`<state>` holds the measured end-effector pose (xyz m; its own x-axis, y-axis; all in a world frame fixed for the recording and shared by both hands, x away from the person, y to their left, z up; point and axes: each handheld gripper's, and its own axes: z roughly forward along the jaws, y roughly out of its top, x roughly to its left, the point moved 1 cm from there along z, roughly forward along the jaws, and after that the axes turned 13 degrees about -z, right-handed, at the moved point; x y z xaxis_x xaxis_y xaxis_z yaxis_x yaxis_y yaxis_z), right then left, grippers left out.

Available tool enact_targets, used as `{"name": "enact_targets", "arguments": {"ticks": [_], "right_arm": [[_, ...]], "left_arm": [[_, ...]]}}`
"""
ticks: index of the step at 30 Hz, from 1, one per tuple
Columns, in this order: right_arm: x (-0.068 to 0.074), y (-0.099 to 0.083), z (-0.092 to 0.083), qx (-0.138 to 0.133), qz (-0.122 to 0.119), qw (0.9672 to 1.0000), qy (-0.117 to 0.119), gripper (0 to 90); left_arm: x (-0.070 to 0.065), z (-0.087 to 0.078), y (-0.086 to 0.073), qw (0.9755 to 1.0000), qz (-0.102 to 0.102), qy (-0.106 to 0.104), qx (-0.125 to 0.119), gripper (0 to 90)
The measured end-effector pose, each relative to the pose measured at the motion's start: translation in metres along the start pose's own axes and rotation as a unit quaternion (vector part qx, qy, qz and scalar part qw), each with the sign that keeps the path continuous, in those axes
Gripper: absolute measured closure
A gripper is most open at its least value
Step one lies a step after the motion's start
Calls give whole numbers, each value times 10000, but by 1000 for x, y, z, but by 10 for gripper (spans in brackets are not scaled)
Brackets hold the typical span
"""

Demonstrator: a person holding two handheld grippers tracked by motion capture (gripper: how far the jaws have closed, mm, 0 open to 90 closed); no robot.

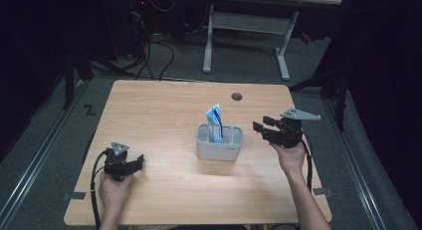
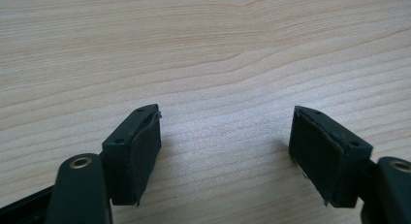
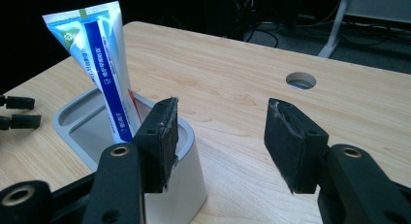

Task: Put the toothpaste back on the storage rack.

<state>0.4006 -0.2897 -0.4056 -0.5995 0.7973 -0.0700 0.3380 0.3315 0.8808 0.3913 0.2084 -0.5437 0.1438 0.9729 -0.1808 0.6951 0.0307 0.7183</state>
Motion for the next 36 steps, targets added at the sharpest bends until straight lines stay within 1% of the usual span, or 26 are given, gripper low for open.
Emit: {"name": "enact_targets", "arguments": {"ticks": [4, 18, 20, 26, 33, 36], "right_arm": [[-2, -5, -2, -21, 99, 9999, -1, 463], [-9, -17, -7, -4, 228, 9997, -96, 464], [-11, -21, -9, 42, 266, 9995, -137, 464], [-14, -28, -11, 65, 343, 9992, -186, 464], [-16, -36, -12, 105, 427, 9988, -205, 464], [-17, -38, -13, 134, 441, 9988, -186, 486]], "left_arm": [[0, 0, 0, 10000, 0, 4, -3, 276], [0, 0, 0, 10000, 1, 4, -2, 276], [0, 0, 0, 10000, 2, 5, -1, 276], [0, 0, 0, 10000, 2, 6, -2, 276], [0, 0, 0, 10000, 3, 6, -3, 276], [0, 0, 0, 10000, 2, 6, -2, 276]]}}
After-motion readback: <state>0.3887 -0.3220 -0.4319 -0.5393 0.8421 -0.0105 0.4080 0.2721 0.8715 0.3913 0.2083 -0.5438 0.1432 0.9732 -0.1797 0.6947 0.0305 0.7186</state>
